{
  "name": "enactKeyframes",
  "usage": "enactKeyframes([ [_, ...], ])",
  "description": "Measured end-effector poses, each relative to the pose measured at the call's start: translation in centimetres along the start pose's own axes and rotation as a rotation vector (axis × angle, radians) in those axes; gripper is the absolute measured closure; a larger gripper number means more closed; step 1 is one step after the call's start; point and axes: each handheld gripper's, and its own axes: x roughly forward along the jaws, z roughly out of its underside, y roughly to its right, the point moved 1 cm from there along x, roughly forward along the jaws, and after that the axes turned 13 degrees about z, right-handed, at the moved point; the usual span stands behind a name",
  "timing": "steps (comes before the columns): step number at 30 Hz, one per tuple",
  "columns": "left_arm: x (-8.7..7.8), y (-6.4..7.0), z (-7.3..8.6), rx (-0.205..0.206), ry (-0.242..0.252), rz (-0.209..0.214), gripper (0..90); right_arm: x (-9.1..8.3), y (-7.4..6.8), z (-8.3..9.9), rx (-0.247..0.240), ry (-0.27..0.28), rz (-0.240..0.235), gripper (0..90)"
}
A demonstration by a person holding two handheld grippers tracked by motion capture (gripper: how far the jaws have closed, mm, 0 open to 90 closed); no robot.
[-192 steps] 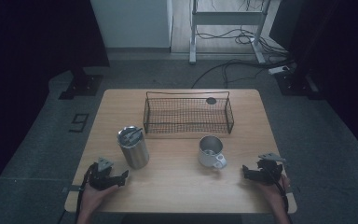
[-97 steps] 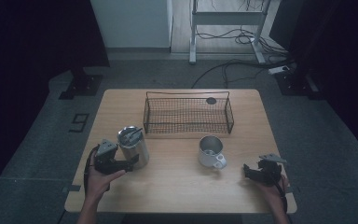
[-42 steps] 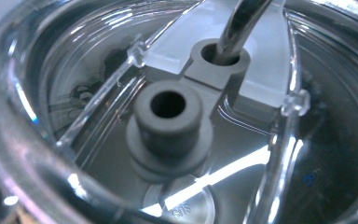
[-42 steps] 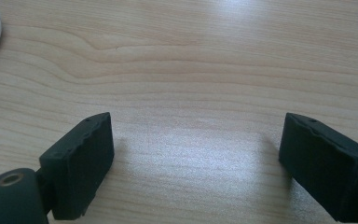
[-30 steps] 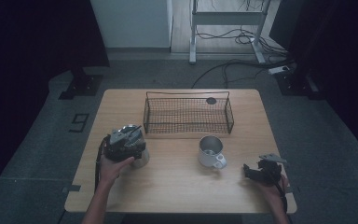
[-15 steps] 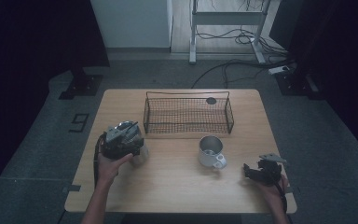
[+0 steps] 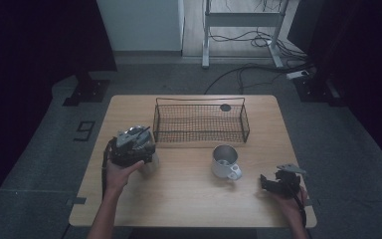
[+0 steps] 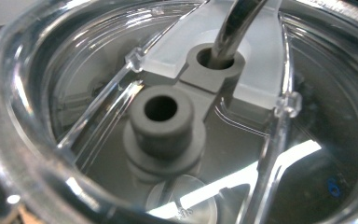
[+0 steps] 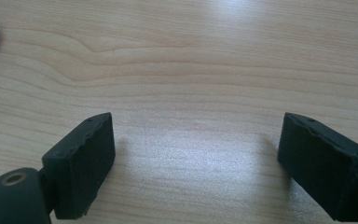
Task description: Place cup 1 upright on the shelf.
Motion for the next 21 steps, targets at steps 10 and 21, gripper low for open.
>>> enactKeyframes([
  [10,0.3,0.6,-1.8,0.004,0.025,0.001,3.9,0.0,0.0,0.0,-0.002,0.000,-0.002,11.0],
  [21,1.0,0.4,-2.6,-0.008,0.023,0.024,4.0,-0.1,0.0,0.0,-0.001,0.001,0.001,12.1],
])
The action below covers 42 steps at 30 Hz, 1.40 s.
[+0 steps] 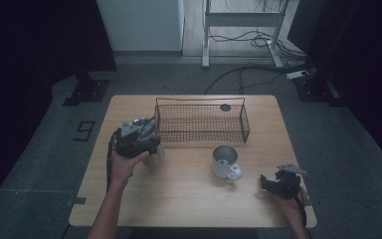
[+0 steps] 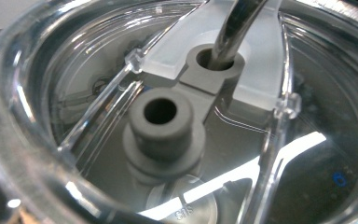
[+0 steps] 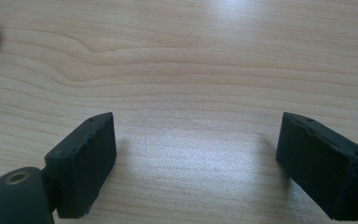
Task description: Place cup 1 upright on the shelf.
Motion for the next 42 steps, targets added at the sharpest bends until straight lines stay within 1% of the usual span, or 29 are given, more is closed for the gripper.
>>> enactKeyframes([
  [10,-0.1,0.0,-0.7,0.003,0.001,-0.001,4.0,0.0,0.0,0.0,0.000,0.001,0.001,12.6],
  [14,0.1,0.1,-1.1,0.011,-0.001,-0.005,4.0,0.0,0.0,0.0,0.001,0.002,0.003,12.8],
  [26,0.1,0.1,-2.4,0.008,0.012,0.006,4.0,0.0,0.0,0.0,0.007,0.000,0.007,13.0],
  [29,0.2,0.1,-2.7,0.006,0.010,0.007,4.0,0.0,0.1,0.0,0.011,0.001,0.009,13.0],
  [35,0.4,0.1,-3.5,0.016,0.008,0.004,4.0,0.0,0.1,0.0,0.014,0.002,0.013,13.0],
  [42,0.8,0.2,-3.9,0.016,0.001,0.003,4.0,0.0,0.1,0.0,0.015,0.001,0.015,13.0],
])
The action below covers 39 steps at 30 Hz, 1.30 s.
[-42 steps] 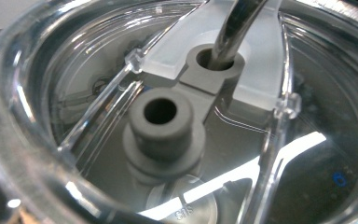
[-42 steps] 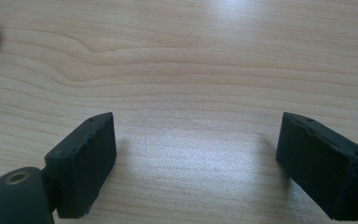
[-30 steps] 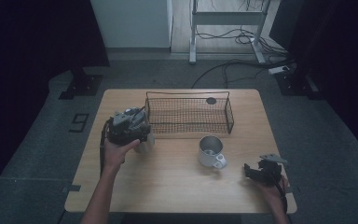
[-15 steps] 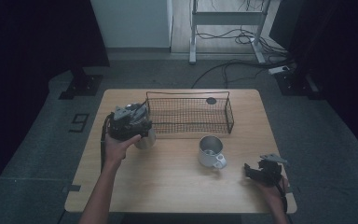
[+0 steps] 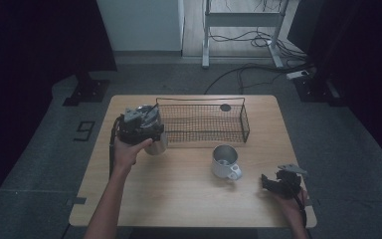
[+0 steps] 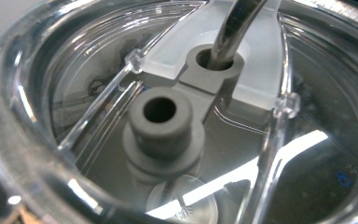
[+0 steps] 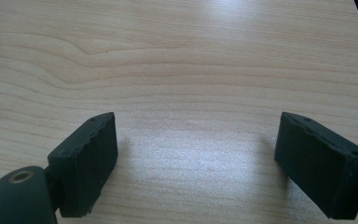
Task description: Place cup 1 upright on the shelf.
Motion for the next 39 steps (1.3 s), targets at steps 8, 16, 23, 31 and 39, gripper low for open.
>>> enactKeyframes([
  [8,0.3,0.1,-0.6,-0.002,0.001,-0.006,4.0,0.0,0.0,0.0,-0.002,-0.001,-0.001,13.0],
  [16,0.6,0.1,-1.3,0.003,0.006,0.000,4.0,0.0,0.1,0.0,0.001,-0.001,-0.001,13.1],
  [23,0.5,0.0,-2.2,0.003,0.010,0.000,4.0,0.0,0.1,0.0,0.004,-0.001,0.003,13.0],
  [31,1.4,0.3,-3.5,0.032,-0.013,-0.004,4.0,0.0,0.1,0.0,0.004,0.000,0.004,13.1],
  [39,2.5,0.9,-4.0,0.040,-0.014,0.013,4.0,0.0,0.1,0.0,0.004,-0.001,0.004,13.0],
])
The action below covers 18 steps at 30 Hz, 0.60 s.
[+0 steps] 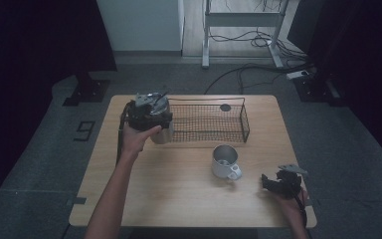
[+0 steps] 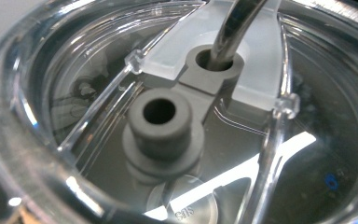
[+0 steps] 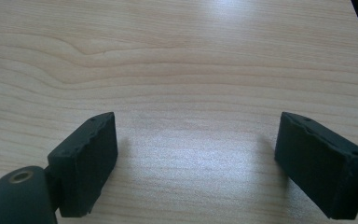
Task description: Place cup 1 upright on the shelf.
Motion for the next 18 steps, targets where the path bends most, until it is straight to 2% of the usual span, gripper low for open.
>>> enactKeyframes([
  [12,1.3,-0.4,-0.2,-0.027,0.004,0.015,4.0,0.0,0.0,0.0,-0.001,0.000,0.002,13.0],
  [18,1.7,-0.5,-0.6,-0.018,0.000,0.002,4.0,0.0,0.0,0.0,-0.001,0.000,0.001,13.0],
])
